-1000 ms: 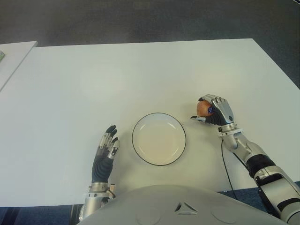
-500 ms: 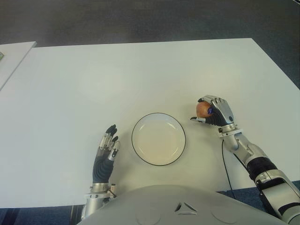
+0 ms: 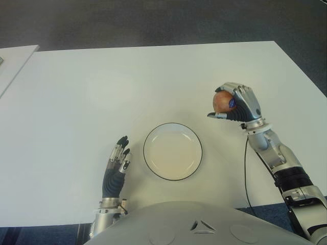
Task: Put the apples into the plate.
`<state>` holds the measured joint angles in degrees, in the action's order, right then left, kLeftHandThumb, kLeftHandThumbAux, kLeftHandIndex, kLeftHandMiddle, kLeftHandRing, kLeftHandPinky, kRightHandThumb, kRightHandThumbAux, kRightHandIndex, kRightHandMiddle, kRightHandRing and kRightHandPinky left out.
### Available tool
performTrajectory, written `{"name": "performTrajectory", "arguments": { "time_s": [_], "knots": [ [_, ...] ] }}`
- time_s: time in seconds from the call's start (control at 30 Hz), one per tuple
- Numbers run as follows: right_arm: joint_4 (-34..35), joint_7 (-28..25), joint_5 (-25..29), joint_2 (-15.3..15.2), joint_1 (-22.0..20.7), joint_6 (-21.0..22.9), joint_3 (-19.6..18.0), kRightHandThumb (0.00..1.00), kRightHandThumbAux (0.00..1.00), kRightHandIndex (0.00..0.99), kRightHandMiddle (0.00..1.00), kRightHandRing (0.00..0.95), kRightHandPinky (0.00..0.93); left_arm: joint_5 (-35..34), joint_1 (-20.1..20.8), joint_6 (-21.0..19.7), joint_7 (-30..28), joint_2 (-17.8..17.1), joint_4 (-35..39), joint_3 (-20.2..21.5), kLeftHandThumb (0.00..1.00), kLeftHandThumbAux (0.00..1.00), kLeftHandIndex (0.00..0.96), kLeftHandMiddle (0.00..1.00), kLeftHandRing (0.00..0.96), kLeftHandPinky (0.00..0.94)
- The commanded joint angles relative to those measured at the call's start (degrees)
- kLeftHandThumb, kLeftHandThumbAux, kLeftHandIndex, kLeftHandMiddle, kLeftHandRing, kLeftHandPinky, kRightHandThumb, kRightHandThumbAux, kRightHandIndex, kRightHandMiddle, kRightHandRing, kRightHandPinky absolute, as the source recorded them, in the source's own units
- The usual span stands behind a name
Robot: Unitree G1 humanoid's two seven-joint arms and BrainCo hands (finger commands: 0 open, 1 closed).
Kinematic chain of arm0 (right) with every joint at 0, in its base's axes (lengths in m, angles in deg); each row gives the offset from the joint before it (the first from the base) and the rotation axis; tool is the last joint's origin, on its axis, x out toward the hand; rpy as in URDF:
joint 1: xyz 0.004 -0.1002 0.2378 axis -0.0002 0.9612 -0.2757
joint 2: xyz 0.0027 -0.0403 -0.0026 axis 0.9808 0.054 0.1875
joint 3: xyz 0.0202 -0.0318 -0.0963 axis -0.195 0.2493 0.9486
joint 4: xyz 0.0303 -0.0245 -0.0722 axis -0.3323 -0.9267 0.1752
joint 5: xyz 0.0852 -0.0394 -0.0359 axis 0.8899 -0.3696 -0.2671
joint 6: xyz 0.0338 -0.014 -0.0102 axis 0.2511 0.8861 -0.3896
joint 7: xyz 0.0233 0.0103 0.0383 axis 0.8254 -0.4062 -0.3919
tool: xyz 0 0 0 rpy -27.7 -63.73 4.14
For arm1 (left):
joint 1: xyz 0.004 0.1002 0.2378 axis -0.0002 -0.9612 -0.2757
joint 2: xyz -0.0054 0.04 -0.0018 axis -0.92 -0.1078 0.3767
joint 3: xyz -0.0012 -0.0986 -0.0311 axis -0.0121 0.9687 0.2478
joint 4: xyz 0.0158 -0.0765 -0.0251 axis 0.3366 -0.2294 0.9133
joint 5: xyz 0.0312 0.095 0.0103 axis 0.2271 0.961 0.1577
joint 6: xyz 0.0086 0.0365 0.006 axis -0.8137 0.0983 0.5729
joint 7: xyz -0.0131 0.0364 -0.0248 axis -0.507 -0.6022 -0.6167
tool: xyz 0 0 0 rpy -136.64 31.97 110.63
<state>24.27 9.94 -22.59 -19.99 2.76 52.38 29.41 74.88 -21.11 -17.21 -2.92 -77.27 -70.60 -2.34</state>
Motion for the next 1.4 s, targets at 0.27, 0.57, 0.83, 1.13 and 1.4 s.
{"name": "performTrajectory", "arguments": {
  "time_s": [0.27, 0.57, 0.83, 1.13, 1.4],
  "knots": [
    [10.79, -7.66, -0.16, 3.58, -0.54, -0.01, 0.40, 0.922, 0.683, 0.883, 0.887, 0.879, 0.868, -0.43, -0.61, -5.25, -0.08, 0.76, 2.37, -1.41, 0.000, 0.404, 0.000, 0.000, 0.000, 0.000],
    [16.63, -14.42, -1.56, 6.52, -0.26, 0.90, 3.39, 0.889, 0.703, 0.867, 0.882, 0.871, 0.866, -1.04, -1.20, -7.30, -0.05, 1.24, 3.55, -2.03, 0.000, 0.421, 0.000, 0.000, 0.000, 0.000],
    [19.29, -21.08, -2.64, 7.98, 0.82, -0.10, 8.15, 0.864, 0.709, 0.859, 0.882, 0.869, 0.870, -0.43, -0.97, -5.76, -0.10, 1.78, 2.42, -2.70, 0.000, 0.407, 0.000, 0.000, 0.000, 0.000],
    [18.43, -23.33, -5.38, 8.38, 1.50, -2.78, 12.02, 0.811, 0.712, 0.852, 0.883, 0.876, 0.885, 1.92, -0.89, -3.70, 0.40, 1.69, 1.31, -2.97, 0.000, 0.382, 0.000, 0.000, 0.000, 0.000],
    [17.22, -22.85, -6.96, 8.26, 2.13, -4.39, 12.04, 0.787, 0.721, 0.845, 0.878, 0.871, 0.880, 1.38, -3.06, -8.67, 1.17, 2.77, 5.93, -3.92, 0.000, 0.400, 0.000, 0.000, 0.000, 0.000]
  ]
}}
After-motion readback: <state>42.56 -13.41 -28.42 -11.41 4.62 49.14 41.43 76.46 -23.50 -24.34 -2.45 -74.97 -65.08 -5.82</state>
